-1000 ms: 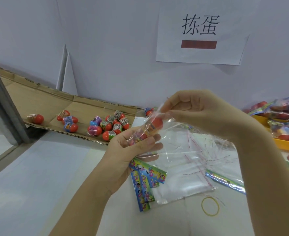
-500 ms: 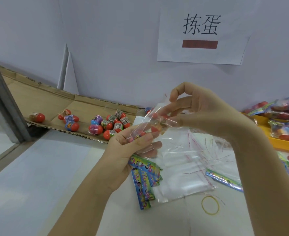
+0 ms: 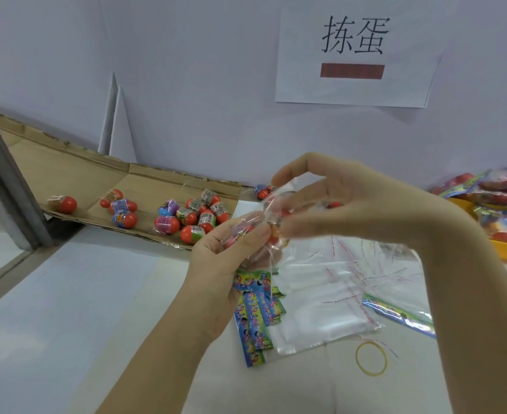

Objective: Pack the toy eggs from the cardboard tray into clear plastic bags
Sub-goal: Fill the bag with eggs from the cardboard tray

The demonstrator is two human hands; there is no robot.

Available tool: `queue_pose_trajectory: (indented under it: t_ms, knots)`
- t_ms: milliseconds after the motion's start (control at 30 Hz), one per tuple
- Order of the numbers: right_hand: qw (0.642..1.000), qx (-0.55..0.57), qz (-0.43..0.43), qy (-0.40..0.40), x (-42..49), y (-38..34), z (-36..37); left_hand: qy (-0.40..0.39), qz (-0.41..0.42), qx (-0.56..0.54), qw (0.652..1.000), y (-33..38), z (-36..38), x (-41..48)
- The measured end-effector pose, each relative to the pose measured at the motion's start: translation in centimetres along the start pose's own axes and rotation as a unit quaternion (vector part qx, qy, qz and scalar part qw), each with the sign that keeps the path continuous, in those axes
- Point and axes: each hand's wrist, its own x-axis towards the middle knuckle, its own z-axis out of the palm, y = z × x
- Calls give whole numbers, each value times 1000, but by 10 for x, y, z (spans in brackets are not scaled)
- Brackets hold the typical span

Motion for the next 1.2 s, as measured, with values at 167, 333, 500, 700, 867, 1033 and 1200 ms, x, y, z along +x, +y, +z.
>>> queue_pose_trajectory:
  t_ms: [167,333,500,700,867,1033,1200]
  knots:
    - [991,-9,-65,116,11,1,12,-27,-24,-126,991,11,-6,-1]
    - [986,35,-50,154,17,13,8,-23,-38,-148,988,9,-6,-3]
    - [988,-4,-18,151,22,17,13,51,-42,-55,996,-4,1,1]
    - [993,-11,2,121,23,16,14,43,-35,-77,996,-7,-2,4]
    - [995,-14,20,94,22,20,14,77,36,62,994,-13,-2,3]
    - [999,-31,22,26,21,19,16,95,27,31,995,-14,1,4]
    - [1000,-16,9,9,20,22,13,53,-48,-61,996,-6,0,1]
